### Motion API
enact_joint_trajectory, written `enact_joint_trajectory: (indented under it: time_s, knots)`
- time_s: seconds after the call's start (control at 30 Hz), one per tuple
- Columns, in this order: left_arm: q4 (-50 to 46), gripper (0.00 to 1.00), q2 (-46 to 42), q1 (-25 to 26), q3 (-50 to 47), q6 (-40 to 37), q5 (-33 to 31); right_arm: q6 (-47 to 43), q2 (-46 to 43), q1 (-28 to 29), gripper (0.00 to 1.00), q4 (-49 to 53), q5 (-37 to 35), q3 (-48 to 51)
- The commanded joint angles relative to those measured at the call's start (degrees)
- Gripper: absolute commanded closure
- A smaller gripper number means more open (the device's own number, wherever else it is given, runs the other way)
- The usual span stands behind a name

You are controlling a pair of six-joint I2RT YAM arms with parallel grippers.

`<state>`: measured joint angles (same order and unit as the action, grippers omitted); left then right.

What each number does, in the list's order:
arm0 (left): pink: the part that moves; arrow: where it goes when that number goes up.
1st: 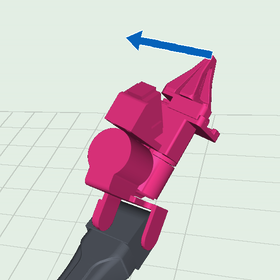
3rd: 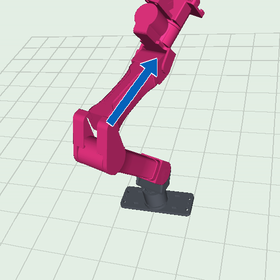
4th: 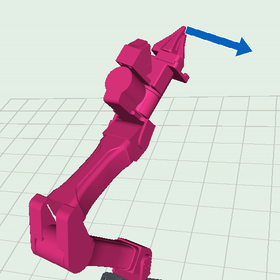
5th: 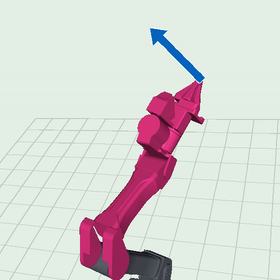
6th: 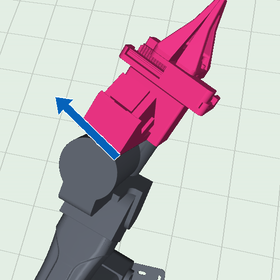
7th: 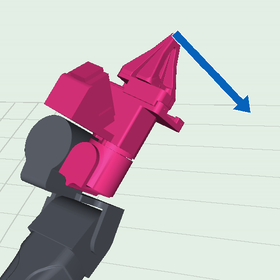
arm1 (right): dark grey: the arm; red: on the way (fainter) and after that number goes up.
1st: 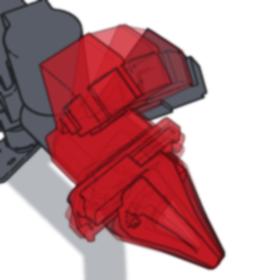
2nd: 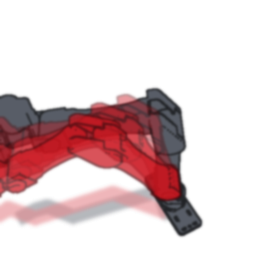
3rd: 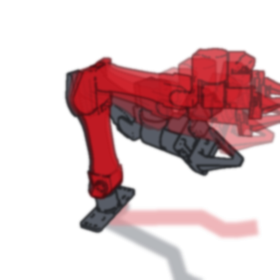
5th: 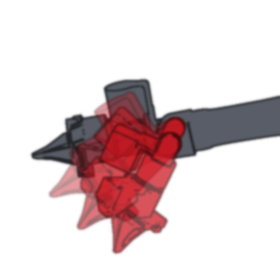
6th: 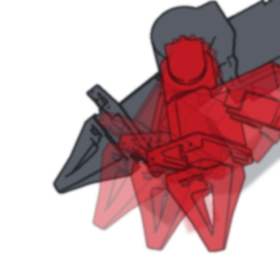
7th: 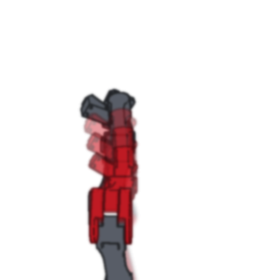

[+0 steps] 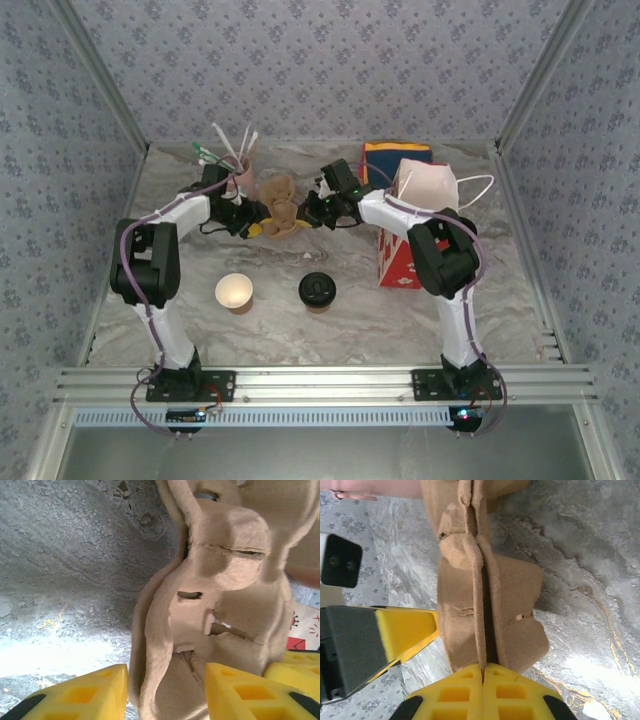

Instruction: Pack the takeout coffee

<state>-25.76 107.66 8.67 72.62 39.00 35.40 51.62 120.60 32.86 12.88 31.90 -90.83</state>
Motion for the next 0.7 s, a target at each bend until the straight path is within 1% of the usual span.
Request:
enact_joint_trajectory:
  time_s: [0.0, 0.37, 0.5, 0.53, 0.67]
  knots:
    - [-1.69, 0.56, -2.62, -0.23, 2.51, -1.18, -0.19, 0.11, -2.6, -0.52, 1.0, -1.56, -0.33, 0.86]
    - [-1.91, 0.51, -3.07, 0.09, 2.0, -1.49, -0.37, 1.92, -2.99, -0.6, 1.0, -5.47, 1.0, 2.83]
    - [-2.0, 0.51, -1.86, 0.68, 2.17, -1.76, -0.65, 2.42, -3.0, -0.56, 1.0, -6.32, 1.11, 3.12]
    - [-2.25, 0.51, -1.52, 0.94, 2.43, -2.1, -1.29, 2.48, -2.84, -0.6, 1.0, -6.3, 1.19, 3.11]
    - [-3.33, 0.56, 0.16, 1.7, 3.66, -3.15, -2.7, 2.44, -2.73, -0.28, 1.0, -6.39, 1.24, 3.11]
